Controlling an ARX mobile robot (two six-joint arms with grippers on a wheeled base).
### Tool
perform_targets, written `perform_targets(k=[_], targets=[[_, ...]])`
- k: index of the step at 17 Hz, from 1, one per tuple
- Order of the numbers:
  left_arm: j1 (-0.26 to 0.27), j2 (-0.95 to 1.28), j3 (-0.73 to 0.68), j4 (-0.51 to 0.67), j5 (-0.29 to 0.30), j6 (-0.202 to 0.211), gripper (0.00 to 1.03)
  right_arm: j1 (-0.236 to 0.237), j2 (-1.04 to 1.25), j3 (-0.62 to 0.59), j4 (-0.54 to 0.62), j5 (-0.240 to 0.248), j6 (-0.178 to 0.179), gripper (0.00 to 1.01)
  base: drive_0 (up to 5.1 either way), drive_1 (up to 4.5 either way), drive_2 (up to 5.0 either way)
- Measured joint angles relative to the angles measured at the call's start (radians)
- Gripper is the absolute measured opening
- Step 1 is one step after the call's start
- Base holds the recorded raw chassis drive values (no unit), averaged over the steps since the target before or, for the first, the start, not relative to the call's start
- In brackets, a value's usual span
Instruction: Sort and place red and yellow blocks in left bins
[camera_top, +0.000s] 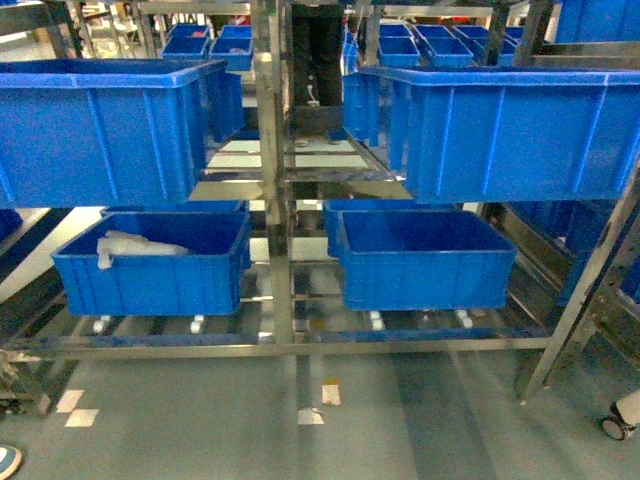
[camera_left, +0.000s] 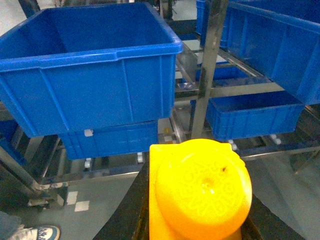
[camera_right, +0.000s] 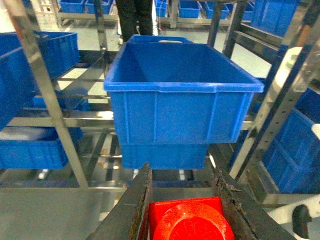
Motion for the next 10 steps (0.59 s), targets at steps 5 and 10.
perform_targets(k=[5, 10], targets=[[0.006, 0.0, 0.0, 0.0, -0.004, 0.0, 0.27, 0.006, 0.0, 0.0, -0.004, -0.006, 0.0, 0.29, -5.0, 2.42, 2.4], [0.003, -0.005, 0.0, 0.0, -0.001, 0.0, 0.27, 0.006, -0.001, 0.0, -0.003, -0.004, 0.0, 0.29, 1.3, 2.08, -3.4]])
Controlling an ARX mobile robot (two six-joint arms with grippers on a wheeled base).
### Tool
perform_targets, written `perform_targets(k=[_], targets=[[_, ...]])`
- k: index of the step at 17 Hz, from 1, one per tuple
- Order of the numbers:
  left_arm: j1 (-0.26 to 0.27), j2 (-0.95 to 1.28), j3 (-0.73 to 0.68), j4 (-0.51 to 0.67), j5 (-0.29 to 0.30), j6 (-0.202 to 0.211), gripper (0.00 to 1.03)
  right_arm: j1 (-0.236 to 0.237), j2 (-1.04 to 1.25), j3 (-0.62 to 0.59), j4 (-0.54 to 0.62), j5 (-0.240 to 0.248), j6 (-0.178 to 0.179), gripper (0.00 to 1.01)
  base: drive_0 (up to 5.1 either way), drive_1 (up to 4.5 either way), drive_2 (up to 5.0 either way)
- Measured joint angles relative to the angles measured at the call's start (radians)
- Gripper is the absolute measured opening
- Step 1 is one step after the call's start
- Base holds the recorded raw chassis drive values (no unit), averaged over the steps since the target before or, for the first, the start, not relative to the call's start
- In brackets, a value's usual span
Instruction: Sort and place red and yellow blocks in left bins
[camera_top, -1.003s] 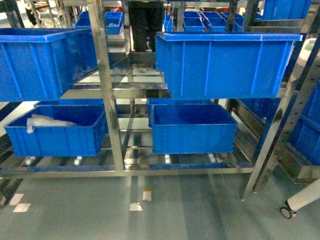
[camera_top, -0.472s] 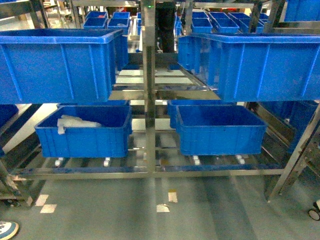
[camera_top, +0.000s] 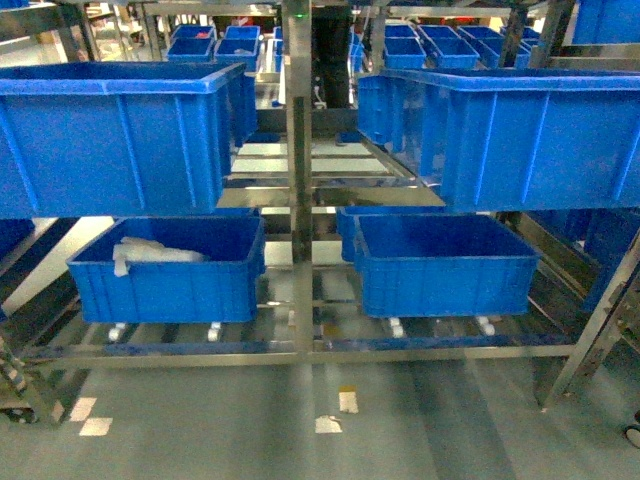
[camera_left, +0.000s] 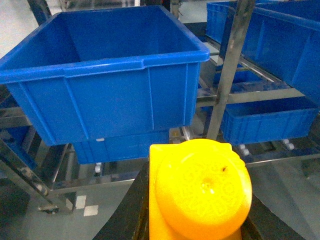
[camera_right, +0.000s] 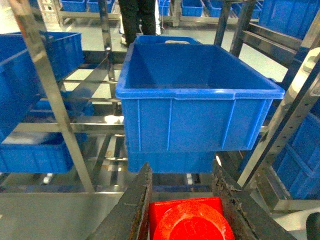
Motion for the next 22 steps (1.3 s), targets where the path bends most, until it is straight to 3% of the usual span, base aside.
perform_targets(k=[4, 16, 22], targets=[[-0.003, 0.001, 0.0, 0.002, 0.003, 0.0, 0.27, -0.005, 0.0, 0.0, 0.001, 0.004, 0.0, 0.29, 2.5, 2.37, -5.0], [-0.003, 0.003, 0.0, 0.002, 0.001, 0.0, 0.27, -0.005, 0.0, 0.0, 0.004, 0.0, 0.0, 0.29, 0.0, 3.98, -4.1], [-0.002, 0.012, 0.0, 0.001, 0.0, 0.0, 0.27, -0.005, 0.009, 0.0, 0.002, 0.0, 0.0, 0.29, 0.0, 1.63, -1.7]])
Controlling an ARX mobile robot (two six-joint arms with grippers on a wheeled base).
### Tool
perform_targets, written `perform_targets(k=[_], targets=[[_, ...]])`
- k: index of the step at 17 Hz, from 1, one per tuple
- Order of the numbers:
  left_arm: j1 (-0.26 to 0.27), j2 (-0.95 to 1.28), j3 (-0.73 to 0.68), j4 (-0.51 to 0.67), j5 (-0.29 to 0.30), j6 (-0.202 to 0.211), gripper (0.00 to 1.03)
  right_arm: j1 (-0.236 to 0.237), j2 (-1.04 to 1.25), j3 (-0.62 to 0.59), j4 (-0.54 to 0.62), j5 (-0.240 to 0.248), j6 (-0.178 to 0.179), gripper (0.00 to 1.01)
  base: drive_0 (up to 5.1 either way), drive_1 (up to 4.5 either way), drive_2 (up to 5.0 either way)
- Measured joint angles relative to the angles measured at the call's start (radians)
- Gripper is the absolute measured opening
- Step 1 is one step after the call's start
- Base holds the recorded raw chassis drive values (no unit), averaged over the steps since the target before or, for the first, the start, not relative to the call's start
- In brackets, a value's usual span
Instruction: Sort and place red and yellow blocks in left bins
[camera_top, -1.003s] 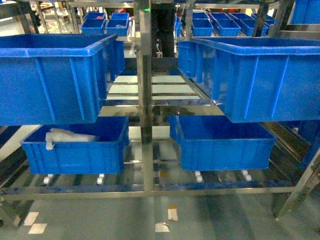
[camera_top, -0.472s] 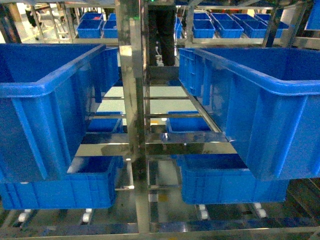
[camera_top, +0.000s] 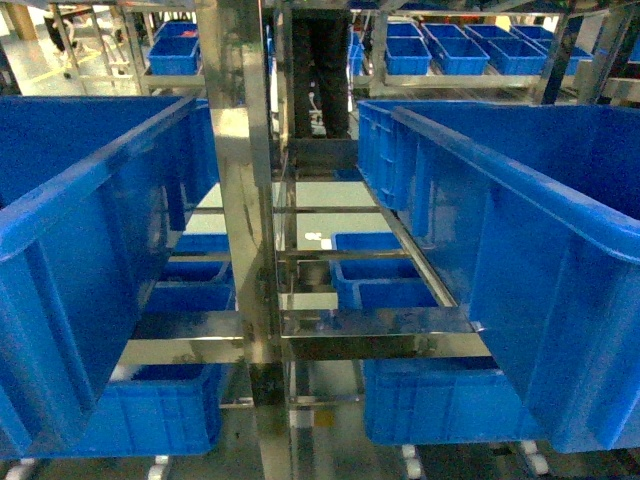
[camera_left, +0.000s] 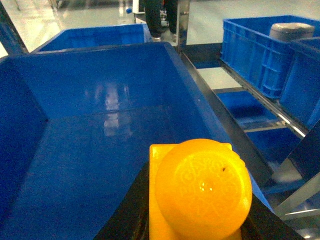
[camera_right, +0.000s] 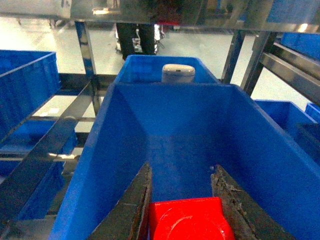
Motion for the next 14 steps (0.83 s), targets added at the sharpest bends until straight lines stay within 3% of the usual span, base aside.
perform_targets(k=[4, 9, 14], targets=[[-0.001, -0.004, 0.0, 0.0, 0.001, 0.0, 0.27, 0.0, -0.003, 0.0, -0.002, 0.001, 0.0, 0.29, 0.0, 0.0, 0.0], [-0.002, -0.004, 0.0, -0.001, 0.001, 0.0, 0.27, -0.007, 0.211, 0.103, 0.01, -0.032, 0.052, 0.29, 0.0, 0.0, 0.0], [-0.001, -0.004, 0.0, -0.001, 0.001, 0.0, 0.27, -0.047, 0.446, 0.232, 0.044, -0.016, 0.037, 0.29, 0.0, 0.0, 0.0]])
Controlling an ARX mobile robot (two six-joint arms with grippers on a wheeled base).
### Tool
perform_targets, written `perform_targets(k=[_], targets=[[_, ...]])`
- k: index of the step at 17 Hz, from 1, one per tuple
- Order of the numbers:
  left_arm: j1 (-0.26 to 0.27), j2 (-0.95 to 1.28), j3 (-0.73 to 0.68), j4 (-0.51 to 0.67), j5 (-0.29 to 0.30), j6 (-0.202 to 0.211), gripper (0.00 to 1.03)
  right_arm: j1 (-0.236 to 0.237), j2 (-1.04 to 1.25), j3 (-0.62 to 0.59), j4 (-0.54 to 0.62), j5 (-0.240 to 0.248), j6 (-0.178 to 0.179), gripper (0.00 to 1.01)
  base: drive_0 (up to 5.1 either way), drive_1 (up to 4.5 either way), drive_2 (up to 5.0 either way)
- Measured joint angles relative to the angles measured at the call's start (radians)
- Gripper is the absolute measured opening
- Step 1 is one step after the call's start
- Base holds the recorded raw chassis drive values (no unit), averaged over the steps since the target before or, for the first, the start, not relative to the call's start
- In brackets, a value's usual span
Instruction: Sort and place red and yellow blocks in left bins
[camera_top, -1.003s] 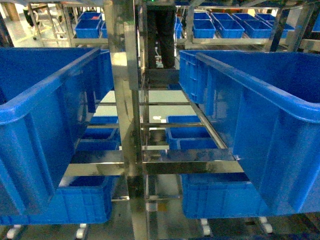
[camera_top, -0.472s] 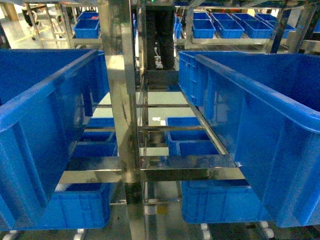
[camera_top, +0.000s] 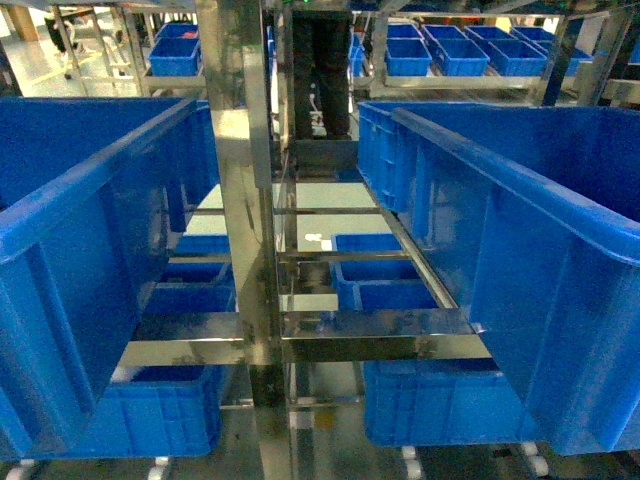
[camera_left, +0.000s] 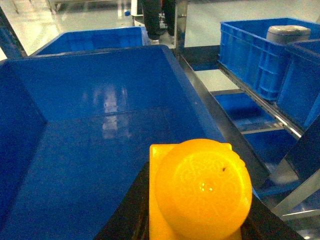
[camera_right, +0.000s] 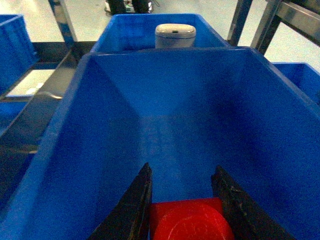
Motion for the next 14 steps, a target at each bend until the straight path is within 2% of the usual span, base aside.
perform_targets(k=[3, 6, 8, 10, 14], targets=[[0.0, 0.0, 0.0, 0.0, 0.0, 0.0, 0.27, -0.018, 0.179, 0.106, 0.024, 0.028, -0.026, 0.29, 0.0, 0.0, 0.0], [0.0, 0.0, 0.0, 0.0, 0.0, 0.0, 0.27, -0.027, 0.375, 0.224, 0.05, 0.034, -0.029, 0.29, 0.0, 0.0, 0.0], [0.0, 0.0, 0.0, 0.0, 0.0, 0.0, 0.27, -0.038, 0.473, 0.237, 0.134, 0.032, -0.023, 0.31, 0.0, 0.0, 0.0], [0.0, 0.0, 0.0, 0.0, 0.0, 0.0, 0.27, -0.052, 0.463, 0.17, 0.233, 0.019, -0.022, 0.55, 0.0, 0.0, 0.0], [0.0, 0.0, 0.0, 0.0, 0.0, 0.0, 0.27, -0.072, 0.255, 0.021, 0.242, -0.046, -0.016, 0.88, 0.0, 0.0, 0.0]])
